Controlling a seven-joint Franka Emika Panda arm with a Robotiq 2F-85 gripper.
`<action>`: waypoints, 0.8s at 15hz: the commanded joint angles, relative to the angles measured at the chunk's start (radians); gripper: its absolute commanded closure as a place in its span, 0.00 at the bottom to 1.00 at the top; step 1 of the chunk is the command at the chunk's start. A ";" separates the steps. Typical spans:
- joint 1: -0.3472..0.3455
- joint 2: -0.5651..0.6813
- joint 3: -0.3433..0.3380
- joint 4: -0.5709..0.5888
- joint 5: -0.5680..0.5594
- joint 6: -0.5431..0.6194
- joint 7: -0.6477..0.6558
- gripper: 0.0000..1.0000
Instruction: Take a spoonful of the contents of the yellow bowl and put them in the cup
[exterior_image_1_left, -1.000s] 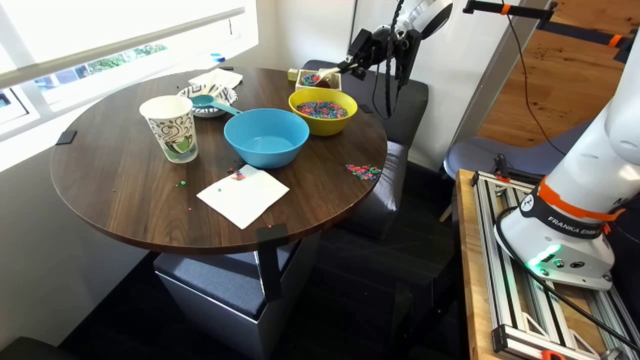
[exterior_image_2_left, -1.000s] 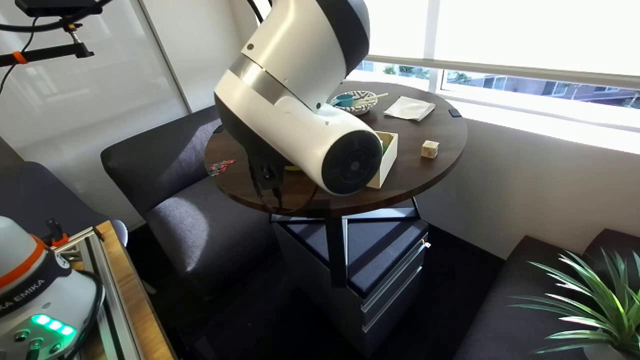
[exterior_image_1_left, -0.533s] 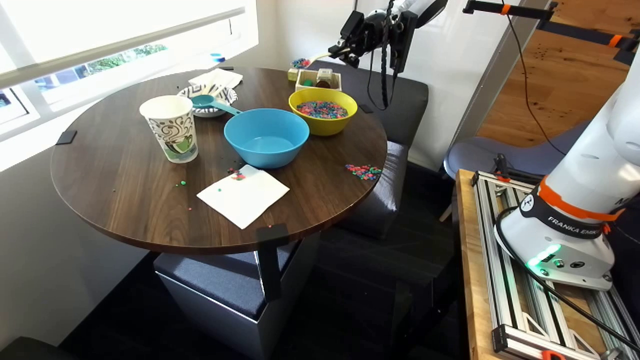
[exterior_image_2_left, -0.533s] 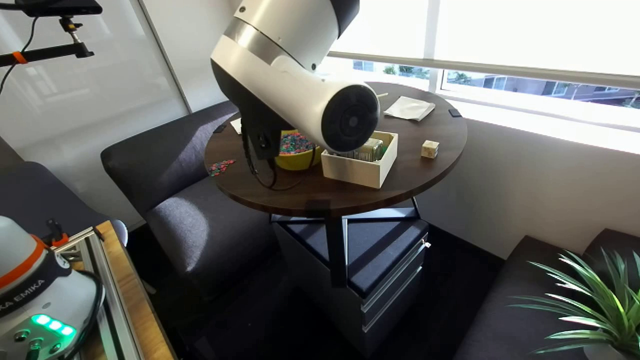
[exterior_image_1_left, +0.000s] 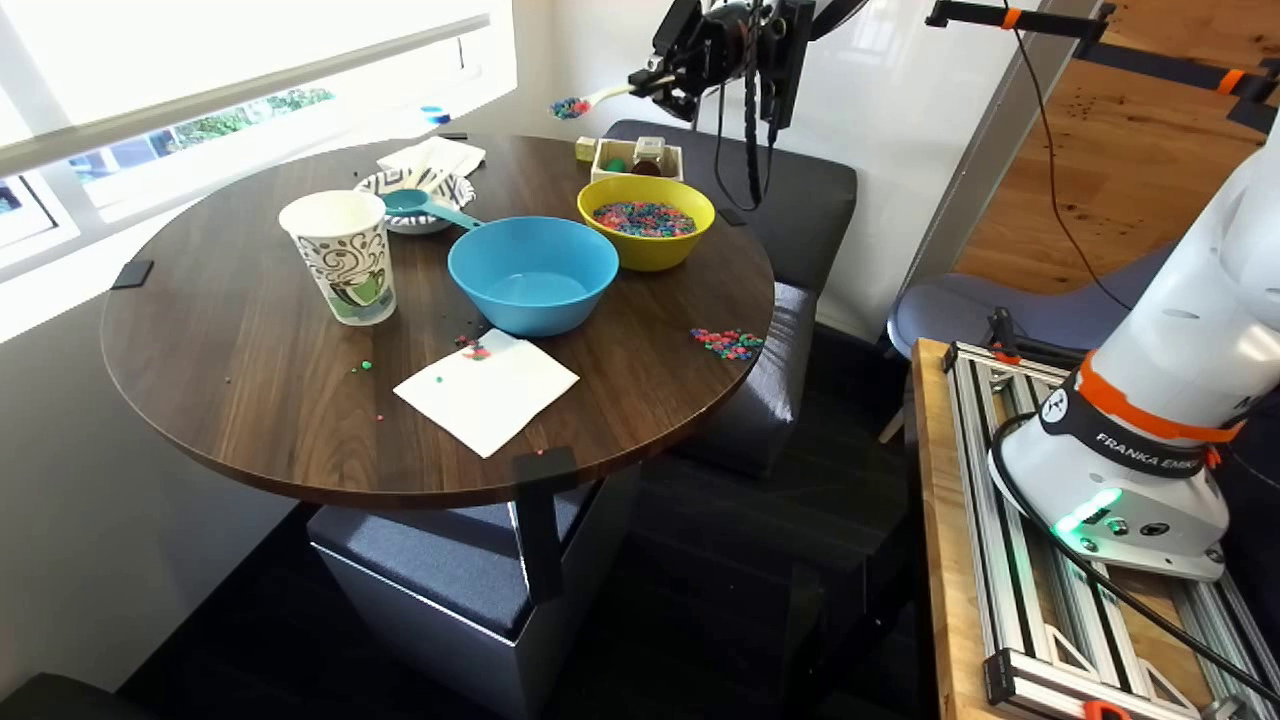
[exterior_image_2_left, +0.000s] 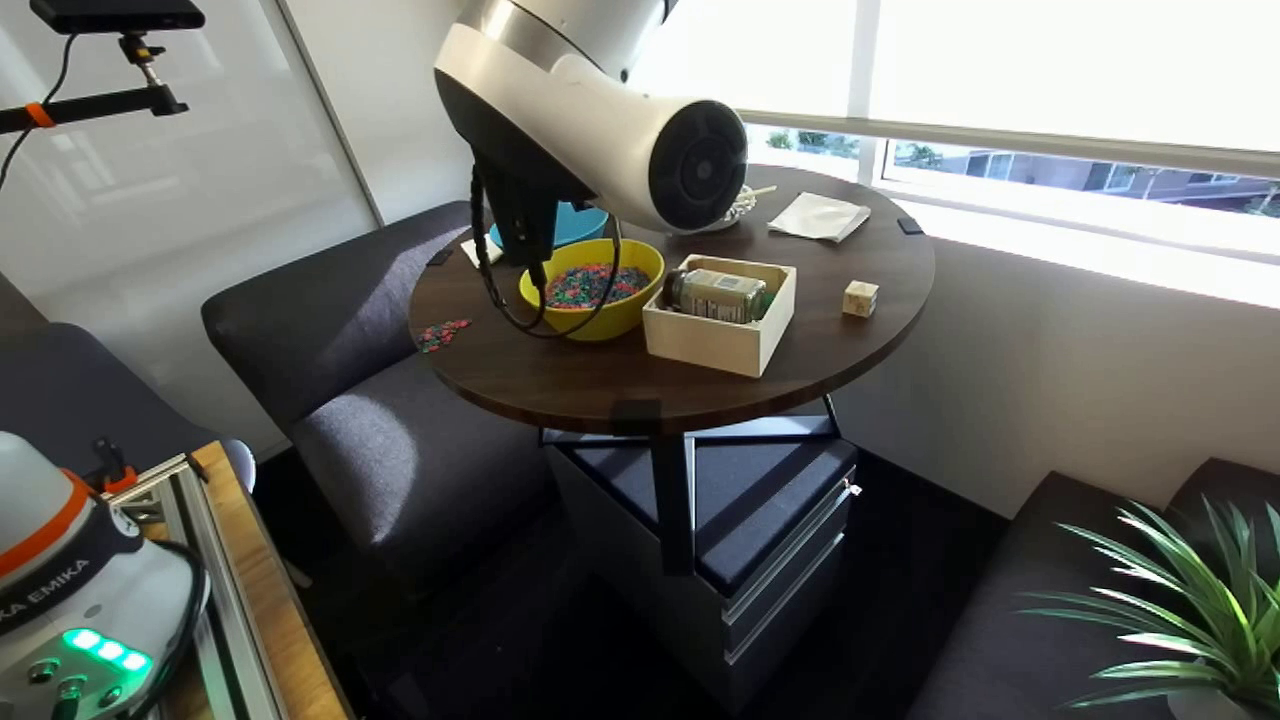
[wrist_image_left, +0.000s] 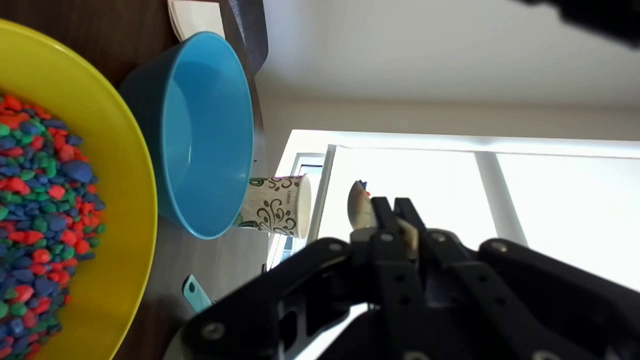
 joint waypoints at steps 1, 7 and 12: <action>0.006 0.002 -0.008 0.002 0.001 -0.003 0.001 0.95; 0.015 0.003 -0.003 -0.001 0.045 0.053 0.009 0.99; 0.049 0.024 0.019 0.038 0.076 0.130 0.043 0.99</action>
